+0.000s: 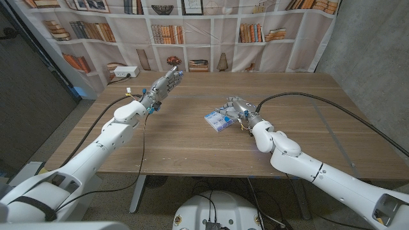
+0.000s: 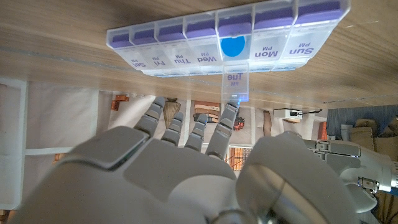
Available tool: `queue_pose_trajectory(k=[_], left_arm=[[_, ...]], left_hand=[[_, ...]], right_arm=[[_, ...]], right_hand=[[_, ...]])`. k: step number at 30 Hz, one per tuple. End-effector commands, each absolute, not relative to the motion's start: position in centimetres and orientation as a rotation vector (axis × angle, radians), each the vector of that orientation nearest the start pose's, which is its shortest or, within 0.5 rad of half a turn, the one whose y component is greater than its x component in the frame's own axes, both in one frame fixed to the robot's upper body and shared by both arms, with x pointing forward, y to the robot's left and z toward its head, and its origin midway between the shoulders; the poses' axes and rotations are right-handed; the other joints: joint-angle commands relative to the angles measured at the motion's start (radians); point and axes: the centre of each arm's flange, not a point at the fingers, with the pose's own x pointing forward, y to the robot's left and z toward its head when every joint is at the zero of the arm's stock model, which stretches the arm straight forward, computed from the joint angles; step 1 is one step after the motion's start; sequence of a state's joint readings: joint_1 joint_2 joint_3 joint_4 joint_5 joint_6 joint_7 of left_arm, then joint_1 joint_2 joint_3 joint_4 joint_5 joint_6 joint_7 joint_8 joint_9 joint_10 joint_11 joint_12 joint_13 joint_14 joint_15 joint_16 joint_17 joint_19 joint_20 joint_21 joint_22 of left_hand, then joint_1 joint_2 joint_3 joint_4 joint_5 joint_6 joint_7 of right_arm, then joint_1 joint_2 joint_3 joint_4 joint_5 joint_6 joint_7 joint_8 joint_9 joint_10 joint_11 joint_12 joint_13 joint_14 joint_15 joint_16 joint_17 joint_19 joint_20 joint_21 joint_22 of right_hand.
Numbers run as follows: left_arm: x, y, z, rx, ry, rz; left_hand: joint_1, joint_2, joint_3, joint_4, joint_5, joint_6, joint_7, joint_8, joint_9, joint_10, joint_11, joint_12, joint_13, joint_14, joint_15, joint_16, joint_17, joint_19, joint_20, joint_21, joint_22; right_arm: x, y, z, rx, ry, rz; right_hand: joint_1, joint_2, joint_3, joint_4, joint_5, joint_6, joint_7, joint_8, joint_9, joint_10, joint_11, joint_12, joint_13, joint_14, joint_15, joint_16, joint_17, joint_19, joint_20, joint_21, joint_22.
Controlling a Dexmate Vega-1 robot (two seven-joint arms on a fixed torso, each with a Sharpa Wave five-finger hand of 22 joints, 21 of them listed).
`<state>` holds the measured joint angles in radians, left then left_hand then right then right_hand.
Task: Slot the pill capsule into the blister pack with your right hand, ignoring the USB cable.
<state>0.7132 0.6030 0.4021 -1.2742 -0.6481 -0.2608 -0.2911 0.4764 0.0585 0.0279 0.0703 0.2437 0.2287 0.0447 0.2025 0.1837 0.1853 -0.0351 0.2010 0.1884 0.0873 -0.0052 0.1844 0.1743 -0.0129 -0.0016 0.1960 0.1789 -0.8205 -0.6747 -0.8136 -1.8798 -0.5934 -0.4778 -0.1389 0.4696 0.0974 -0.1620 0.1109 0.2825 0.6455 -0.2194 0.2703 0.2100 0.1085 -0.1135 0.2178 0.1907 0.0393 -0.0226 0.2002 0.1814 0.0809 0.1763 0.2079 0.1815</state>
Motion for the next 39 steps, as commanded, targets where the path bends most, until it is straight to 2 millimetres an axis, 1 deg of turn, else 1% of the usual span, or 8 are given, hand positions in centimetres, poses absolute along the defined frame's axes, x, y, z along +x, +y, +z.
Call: queue_pose_trajectory(k=[1,3,12,19,25,30,35,39], left_arm=[[65.1,29.4,3.5,0.156,-0.63,-0.412],[65.1,29.4,3.5,0.158,-0.628,-0.408],[65.0,29.3,3.5,0.153,-0.634,-0.408],[65.0,29.3,3.6,0.155,-0.636,-0.409],[65.0,29.2,3.6,0.155,-0.634,-0.411],[65.0,29.2,3.6,0.157,-0.633,-0.412],[65.0,29.3,3.6,0.157,-0.633,-0.412],[65.0,29.4,3.6,0.157,-0.636,-0.411]], left_hand=[[0.004,0.002,-0.006,0.0,-0.002,0.012,-0.003,-0.001,0.005,0.005,0.003,-0.001,0.001,0.0,-0.007,0.002,0.006,-0.01,0.003,0.003,0.002],[0.004,0.002,-0.007,0.0,-0.002,0.012,-0.002,-0.001,0.005,0.004,0.003,-0.001,0.001,0.0,-0.006,0.002,0.006,-0.01,0.003,0.003,0.002],[0.005,0.003,-0.008,0.0,-0.002,0.011,-0.002,-0.001,0.005,0.003,0.002,-0.001,0.001,0.0,-0.005,0.002,0.006,-0.01,0.004,0.003,0.002],[0.006,0.003,-0.009,0.0,-0.002,0.012,-0.003,-0.001,0.005,0.004,0.002,-0.001,0.001,0.0,-0.005,0.002,0.006,-0.01,0.003,0.003,0.002],[0.006,0.003,-0.01,0.0,-0.002,0.012,-0.001,-0.001,0.005,0.003,0.001,-0.001,0.001,-0.001,-0.006,0.002,0.006,-0.011,0.003,0.003,0.002],[0.006,0.004,-0.011,0.0,-0.003,0.012,-0.002,-0.001,0.005,0.004,0.001,-0.001,0.001,-0.001,-0.005,0.002,0.006,-0.011,0.004,0.003,0.002],[0.007,0.004,-0.011,0.0,-0.003,0.013,-0.003,-0.001,0.005,0.004,0.003,-0.001,0.001,-0.002,-0.006,0.002,0.006,-0.011,0.004,0.003,0.002],[0.007,0.004,-0.012,0.0,-0.003,0.013,-0.003,-0.001,0.005,0.003,0.003,-0.001,0.001,-0.002,-0.006,0.002,0.006,-0.011,0.003,0.004,0.002]], right_arm=[[57.8,-13.4,-5.2,-1.272,-0.659,-0.046],[57.8,-13.5,-5.2,-1.265,-0.67,-0.054],[57.6,-13.8,-5.5,-1.243,-0.691,-0.078],[57.5,-13.9,-5.8,-1.254,-0.688,-0.089],[57.5,-14.0,-6.1,-1.267,-0.671,-0.094],[57.5,-14.0,-6.2,-1.277,-0.661,-0.094],[57.5,-13.9,-6.3,-1.301,-0.643,-0.098],[57.4,-13.8,-6.4,-1.308,-0.636,-0.103]], right_hand=[[0.034,-0.008,-0.004,-0.025,0.011,0.047,0.0,0.02,0.013,0.049,-0.002,0.023,0.003,0.057,-0.021,0.016,0.003,0.043,0.001,0.016,0.003],[0.042,-0.013,-0.005,-0.032,0.012,0.061,0.0,0.026,0.017,0.062,-0.009,0.027,0.003,0.076,-0.026,0.019,0.003,0.057,0.0,0.019,0.003],[0.073,-0.027,-0.008,-0.054,0.016,0.122,0.0,0.058,0.036,0.111,-0.014,0.044,0.006,0.137,-0.042,0.025,0.005,0.102,0.0,0.026,0.004],[0.081,-0.029,-0.009,-0.059,0.016,0.156,0.001,0.079,0.047,0.12,-0.019,0.047,0.007,0.153,-0.042,0.024,0.007,0.108,-0.003,0.024,0.004],[0.087,-0.026,-0.01,-0.063,0.016,0.216,0.002,0.115,0.066,0.145,-0.021,0.054,0.008,0.168,-0.042,0.021,0.011,0.115,-0.006,0.02,0.005],[0.088,-0.025,-0.011,-0.063,0.016,0.221,0.001,0.12,0.07,0.156,-0.023,0.058,0.009,0.168,-0.042,0.019,0.012,0.116,-0.005,0.018,0.005],[0.085,-0.022,-0.014,-0.062,0.013,0.255,0.002,0.139,0.077,0.192,-0.032,0.071,0.009,0.174,-0.043,0.017,0.015,0.117,-0.005,0.015,0.005],[0.084,-0.021,-0.016,-0.061,0.011,0.257,0.001,0.141,0.08,0.214,-0.041,0.078,0.009,0.158,-0.042,0.008,0.016,0.108,-0.016,0.009,0.005]])
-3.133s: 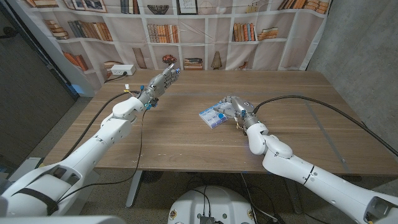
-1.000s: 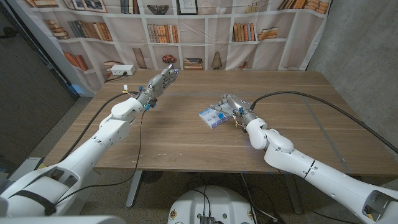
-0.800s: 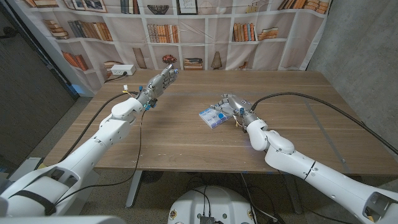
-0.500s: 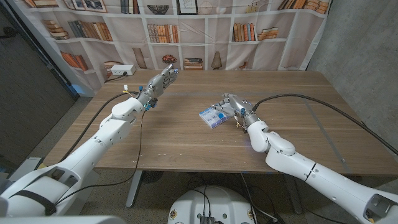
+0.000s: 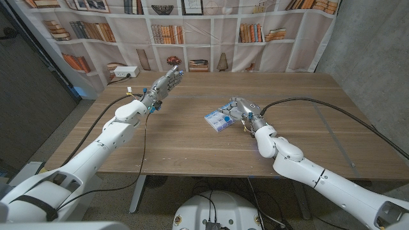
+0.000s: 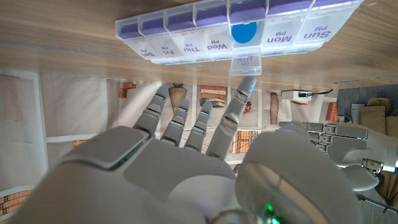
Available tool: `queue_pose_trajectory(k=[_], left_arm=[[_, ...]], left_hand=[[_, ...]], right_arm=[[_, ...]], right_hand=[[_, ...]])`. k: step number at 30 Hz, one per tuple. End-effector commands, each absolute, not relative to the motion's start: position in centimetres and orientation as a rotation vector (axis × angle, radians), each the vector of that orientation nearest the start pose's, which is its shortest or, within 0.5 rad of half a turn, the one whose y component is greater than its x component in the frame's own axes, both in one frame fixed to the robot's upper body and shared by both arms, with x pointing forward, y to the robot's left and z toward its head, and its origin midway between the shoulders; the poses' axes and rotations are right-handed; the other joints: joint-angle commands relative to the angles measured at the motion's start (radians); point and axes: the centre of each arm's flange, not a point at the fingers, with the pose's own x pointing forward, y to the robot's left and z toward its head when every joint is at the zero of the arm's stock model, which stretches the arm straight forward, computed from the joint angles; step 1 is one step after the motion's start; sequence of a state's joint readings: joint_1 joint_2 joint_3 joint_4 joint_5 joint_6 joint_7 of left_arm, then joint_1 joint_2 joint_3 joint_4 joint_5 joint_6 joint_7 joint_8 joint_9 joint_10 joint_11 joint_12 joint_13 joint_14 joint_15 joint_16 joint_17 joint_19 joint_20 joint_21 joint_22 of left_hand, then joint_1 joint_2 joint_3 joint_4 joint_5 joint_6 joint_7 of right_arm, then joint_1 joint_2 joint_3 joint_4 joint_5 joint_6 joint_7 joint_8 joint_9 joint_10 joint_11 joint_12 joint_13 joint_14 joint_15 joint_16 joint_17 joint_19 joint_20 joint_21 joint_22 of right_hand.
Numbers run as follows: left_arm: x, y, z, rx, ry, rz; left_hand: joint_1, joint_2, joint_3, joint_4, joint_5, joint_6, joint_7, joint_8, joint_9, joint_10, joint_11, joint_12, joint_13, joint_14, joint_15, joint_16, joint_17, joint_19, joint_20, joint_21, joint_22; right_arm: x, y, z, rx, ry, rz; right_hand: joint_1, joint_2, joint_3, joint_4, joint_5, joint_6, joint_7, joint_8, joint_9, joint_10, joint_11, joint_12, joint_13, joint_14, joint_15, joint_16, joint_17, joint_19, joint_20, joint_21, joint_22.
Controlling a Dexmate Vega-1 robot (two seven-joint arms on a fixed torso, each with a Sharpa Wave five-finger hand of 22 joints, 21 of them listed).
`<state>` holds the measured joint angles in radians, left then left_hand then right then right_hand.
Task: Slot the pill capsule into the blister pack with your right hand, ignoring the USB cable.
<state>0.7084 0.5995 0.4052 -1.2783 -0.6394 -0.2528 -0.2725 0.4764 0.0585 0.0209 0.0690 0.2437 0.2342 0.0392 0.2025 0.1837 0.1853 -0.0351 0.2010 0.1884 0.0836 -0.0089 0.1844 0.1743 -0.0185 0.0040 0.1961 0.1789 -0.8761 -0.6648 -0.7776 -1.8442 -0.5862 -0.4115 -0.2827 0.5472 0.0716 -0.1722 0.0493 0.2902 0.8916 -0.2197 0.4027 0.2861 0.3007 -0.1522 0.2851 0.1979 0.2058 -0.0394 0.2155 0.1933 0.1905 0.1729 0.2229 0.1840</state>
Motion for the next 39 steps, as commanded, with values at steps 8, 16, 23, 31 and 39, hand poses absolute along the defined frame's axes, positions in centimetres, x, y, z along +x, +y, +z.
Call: queue_pose_trajectory(k=[8,16,23,31,39], left_arm=[[65.0,29.4,3.7,0.16,-0.637,-0.414],[65.0,29.3,4.1,0.168,-0.644,-0.414],[65.3,29.0,4.7,0.174,-0.654,-0.429],[65.4,28.9,5.0,0.18,-0.651,-0.435],[65.3,29.1,4.8,0.181,-0.645,-0.432]], left_hand=[[0.008,0.005,-0.007,0.002,-0.003,0.007,0.002,-0.001,0.005,0.003,0.0,-0.001,0.001,0.002,-0.001,0.002,0.006,-0.007,-0.001,0.003,0.002],[0.008,0.005,-0.008,0.002,-0.003,0.005,0.002,-0.002,0.005,0.0,0.002,-0.002,0.001,0.001,-0.001,0.002,0.006,-0.007,-0.001,0.004,0.002],[0.008,0.005,-0.009,0.002,-0.003,0.004,0.002,-0.002,0.006,0.001,-0.003,-0.002,0.001,0.0,-0.001,0.002,0.006,-0.007,0.0,0.004,0.002],[0.008,0.006,-0.011,0.002,-0.003,0.005,0.001,-0.002,0.006,0.0,0.002,-0.002,0.001,0.0,-0.001,0.002,0.006,-0.007,0.0,0.004,0.002],[0.009,0.006,-0.012,0.003,-0.003,0.005,0.001,-0.002,0.006,0.001,-0.002,-0.001,0.001,0.0,-0.001,0.002,0.006,-0.007,0.0,0.004,0.002]], right_arm=[[57.3,-14.3,-6.9,-1.311,-0.613,-0.129],[56.8,-15.0,-7.9,-1.334,-0.646,-0.183],[56.5,-15.5,-8.4,-1.378,-0.644,-0.164],[56.6,-15.5,-8.5,-1.418,-0.66,-0.135],[56.9,-15.5,-9.1,-1.436,-0.641,-0.12]], right_hand=[[0.003,0.015,-0.006,0.005,0.002,0.047,0.006,0.018,-0.002,0.044,-0.003,0.016,0.0,-0.01,-0.021,-0.01,0.005,0.001,-0.02,-0.008,0.003],[-0.003,0.022,-0.009,0.01,-0.002,0.005,0.002,-0.013,-0.019,0.05,-0.004,0.016,-0.001,-0.014,-0.021,-0.015,0.005,0.0,-0.033,-0.011,0.003],[-0.007,0.024,-0.011,0.012,-0.003,-0.005,0.0,-0.022,-0.025,0.05,-0.008,0.014,-0.002,-0.015,-0.024,-0.016,0.005,0.003,-0.036,-0.011,0.003],[-0.009,0.029,-0.013,0.014,-0.004,-0.066,0.0,-0.064,-0.045,0.039,-0.009,0.005,-0.003,-0.016,-0.031,-0.018,0.004,0.002,-0.036,-0.014,0.003],[-0.008,0.033,-0.016,0.014,-0.005,-0.131,-0.001,-0.111,-0.066,0.01,-0.002,-0.011,-0.004,-0.034,-0.027,-0.026,0.003,-0.01,-0.041,-0.02,0.004]])
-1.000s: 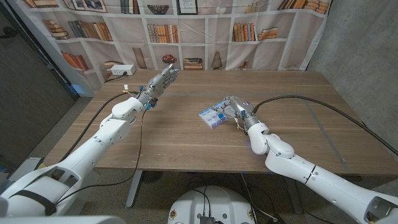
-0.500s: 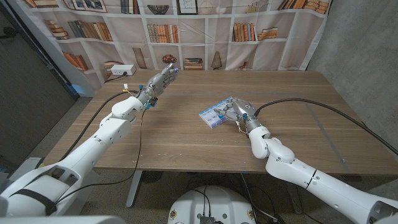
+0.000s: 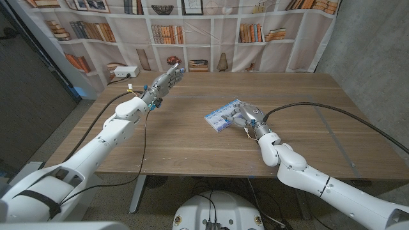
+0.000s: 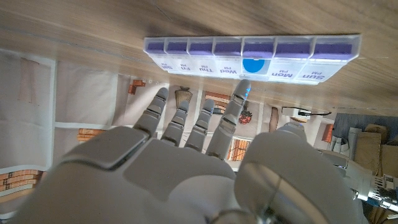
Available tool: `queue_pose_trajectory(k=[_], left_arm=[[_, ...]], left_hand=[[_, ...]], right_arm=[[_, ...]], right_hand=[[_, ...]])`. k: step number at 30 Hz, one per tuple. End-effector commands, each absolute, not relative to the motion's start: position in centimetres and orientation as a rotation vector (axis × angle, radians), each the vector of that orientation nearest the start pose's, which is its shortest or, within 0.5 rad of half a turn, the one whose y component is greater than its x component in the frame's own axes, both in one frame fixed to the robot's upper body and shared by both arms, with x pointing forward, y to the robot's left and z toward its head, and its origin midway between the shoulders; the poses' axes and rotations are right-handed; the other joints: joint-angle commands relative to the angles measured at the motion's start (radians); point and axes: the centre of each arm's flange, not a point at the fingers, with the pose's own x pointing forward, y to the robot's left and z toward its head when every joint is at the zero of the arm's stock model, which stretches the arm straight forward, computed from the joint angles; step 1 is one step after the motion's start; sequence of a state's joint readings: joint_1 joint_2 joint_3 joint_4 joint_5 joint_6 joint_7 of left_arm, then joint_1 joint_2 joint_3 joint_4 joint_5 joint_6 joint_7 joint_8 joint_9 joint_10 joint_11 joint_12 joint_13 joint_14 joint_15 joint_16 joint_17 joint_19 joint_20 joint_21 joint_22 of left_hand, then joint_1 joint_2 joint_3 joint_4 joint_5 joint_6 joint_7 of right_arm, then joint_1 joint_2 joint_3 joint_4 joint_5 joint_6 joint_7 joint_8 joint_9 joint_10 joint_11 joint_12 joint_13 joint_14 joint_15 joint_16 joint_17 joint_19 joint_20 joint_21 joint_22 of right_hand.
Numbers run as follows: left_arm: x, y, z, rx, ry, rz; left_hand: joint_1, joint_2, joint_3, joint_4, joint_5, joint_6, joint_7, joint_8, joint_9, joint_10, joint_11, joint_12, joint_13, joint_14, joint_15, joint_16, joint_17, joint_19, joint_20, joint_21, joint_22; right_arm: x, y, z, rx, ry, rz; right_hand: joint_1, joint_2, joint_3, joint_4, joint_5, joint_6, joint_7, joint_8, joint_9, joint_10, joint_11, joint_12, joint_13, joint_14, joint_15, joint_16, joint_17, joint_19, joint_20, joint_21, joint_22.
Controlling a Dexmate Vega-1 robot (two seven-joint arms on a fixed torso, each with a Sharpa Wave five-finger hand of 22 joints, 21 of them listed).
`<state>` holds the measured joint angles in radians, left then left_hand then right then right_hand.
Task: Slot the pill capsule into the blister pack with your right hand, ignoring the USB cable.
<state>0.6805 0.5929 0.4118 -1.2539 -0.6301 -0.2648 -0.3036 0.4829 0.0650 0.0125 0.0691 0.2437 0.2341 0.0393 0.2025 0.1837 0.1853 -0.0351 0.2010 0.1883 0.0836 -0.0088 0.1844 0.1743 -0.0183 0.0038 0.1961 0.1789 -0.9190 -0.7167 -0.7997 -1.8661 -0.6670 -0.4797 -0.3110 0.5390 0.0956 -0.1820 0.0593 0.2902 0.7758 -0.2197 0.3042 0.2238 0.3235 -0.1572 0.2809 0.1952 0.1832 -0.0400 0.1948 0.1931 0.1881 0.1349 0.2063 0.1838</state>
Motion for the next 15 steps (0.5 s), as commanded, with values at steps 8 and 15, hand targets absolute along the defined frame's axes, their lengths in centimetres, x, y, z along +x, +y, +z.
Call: queue_pose_trajectory(k=[8,15], left_arm=[[65.02,29.13,4.9,0.186,-0.649,-0.429],[64.69,29.07,4.9,0.19,-0.65,-0.428]], left_hand=[[0.002,0.001,-0.005,0.003,-0.003,0.005,-0.001,-0.002,0.006,0.0,-0.001,-0.002,0.001,-0.001,0.0,0.001,0.006,-0.008,0.0,0.004,0.002],[0.002,0.001,-0.007,0.003,-0.003,0.006,0.001,-0.002,0.006,0.0,-0.002,-0.001,0.001,-0.004,0.0,0.001,0.006,-0.008,0.0,0.004,0.002]], right_arm=[[56.94,-15.45,-9.7,-1.453,-0.63,-0.104],[56.59,-15.29,-9.97,-1.471,-0.636,-0.099]], right_hand=[[-0.001,0.013,-0.006,0.004,-0.005,-0.023,-0.002,-0.022,-0.009,-0.024,0.002,-0.012,-0.001,-0.018,-0.026,-0.006,0.003,-0.016,-0.011,-0.006,0.004],[0.001,0.017,-0.007,0.003,-0.006,-0.031,-0.002,-0.041,-0.019,-0.068,0.005,-0.035,-0.003,-0.063,-0.013,-0.017,0.001,-0.047,-0.039,-0.014,0.005]])
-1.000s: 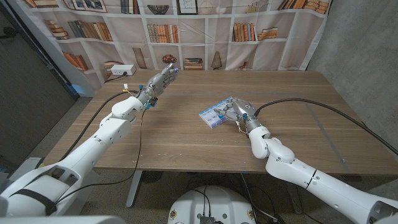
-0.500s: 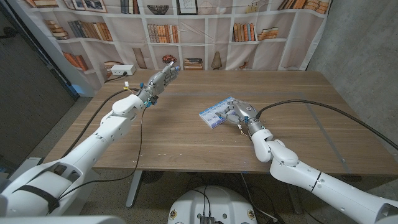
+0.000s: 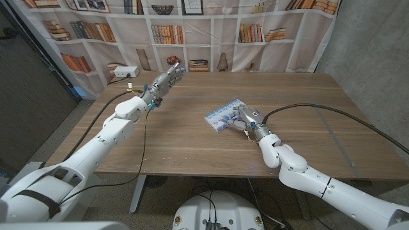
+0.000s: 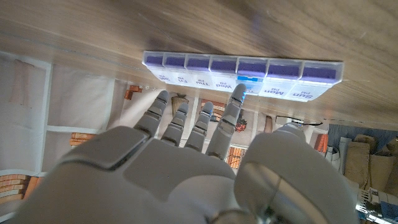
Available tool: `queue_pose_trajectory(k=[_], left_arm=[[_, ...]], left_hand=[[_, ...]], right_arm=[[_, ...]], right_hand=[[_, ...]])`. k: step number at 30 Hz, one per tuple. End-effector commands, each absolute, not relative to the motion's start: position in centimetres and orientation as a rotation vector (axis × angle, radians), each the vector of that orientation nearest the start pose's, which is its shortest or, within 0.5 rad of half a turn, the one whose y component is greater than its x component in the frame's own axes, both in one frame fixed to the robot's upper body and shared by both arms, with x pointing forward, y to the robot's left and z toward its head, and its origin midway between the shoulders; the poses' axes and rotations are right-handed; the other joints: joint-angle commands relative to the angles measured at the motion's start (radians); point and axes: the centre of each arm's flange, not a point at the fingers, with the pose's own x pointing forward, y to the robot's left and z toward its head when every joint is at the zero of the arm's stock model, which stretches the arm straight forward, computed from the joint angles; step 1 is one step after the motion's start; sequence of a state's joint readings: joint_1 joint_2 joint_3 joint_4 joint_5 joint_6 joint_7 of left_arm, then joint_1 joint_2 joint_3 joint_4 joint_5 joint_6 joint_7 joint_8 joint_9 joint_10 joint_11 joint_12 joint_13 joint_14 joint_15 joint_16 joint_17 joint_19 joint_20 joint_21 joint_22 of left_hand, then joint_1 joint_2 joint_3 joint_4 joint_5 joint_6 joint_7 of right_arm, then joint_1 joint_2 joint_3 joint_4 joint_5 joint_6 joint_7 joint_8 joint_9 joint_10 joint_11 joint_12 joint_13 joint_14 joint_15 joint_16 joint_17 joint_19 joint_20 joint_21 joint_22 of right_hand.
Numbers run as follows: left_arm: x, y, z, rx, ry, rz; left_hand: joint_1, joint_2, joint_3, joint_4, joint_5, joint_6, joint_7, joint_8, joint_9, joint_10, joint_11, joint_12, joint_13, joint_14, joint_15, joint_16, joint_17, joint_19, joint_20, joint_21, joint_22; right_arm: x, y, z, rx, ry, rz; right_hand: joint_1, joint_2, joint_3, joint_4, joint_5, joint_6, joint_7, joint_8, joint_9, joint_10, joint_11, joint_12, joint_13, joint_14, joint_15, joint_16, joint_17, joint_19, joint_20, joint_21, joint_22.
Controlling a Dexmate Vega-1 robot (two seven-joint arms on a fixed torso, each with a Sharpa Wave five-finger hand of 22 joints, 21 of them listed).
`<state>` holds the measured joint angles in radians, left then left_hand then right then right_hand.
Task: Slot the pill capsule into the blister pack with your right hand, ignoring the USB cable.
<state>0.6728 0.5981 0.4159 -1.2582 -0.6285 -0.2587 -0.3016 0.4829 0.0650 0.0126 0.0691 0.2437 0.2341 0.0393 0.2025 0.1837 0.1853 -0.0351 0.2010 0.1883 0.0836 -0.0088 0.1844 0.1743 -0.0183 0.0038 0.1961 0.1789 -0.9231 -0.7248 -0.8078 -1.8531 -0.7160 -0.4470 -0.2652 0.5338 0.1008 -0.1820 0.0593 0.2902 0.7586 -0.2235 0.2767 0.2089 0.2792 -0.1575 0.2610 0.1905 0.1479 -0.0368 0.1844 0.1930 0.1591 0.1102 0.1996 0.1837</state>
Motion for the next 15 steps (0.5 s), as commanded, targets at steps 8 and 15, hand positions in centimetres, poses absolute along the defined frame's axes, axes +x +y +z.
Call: queue_pose_trajectory(k=[8,15], left_arm=[[64.47,28.95,4.66,0.189,-0.647,-0.43],[64.38,28.94,4.44,0.185,-0.645,-0.429]], left_hand=[[0.002,0.002,-0.008,0.004,-0.003,0.005,0.0,-0.002,0.006,0.001,-0.005,-0.001,0.001,-0.005,0.001,0.001,0.006,-0.01,0.0,0.004,0.002],[0.003,0.003,-0.009,0.004,-0.003,0.005,-0.001,-0.002,0.006,0.0,-0.002,-0.001,0.001,-0.005,0.001,0.001,0.006,-0.01,0.0,0.003,0.002]], right_arm=[[56.23,-15.48,-10.46,-1.49,-0.628,-0.097],[55.97,-15.77,-10.88,-1.517,-0.61,-0.08]], right_hand=[[0.006,0.013,-0.011,-0.001,-0.005,-0.093,0.002,-0.069,-0.014,-0.12,0.029,-0.054,0.0,-0.146,0.003,-0.013,0.0,-0.125,-0.055,-0.021,0.006],[0.003,0.016,-0.011,0.0,-0.005,-0.098,0.002,-0.073,-0.014,-0.133,0.026,-0.057,0.0,-0.164,0.007,-0.01,-0.001,-0.165,-0.067,-0.024,0.007]])
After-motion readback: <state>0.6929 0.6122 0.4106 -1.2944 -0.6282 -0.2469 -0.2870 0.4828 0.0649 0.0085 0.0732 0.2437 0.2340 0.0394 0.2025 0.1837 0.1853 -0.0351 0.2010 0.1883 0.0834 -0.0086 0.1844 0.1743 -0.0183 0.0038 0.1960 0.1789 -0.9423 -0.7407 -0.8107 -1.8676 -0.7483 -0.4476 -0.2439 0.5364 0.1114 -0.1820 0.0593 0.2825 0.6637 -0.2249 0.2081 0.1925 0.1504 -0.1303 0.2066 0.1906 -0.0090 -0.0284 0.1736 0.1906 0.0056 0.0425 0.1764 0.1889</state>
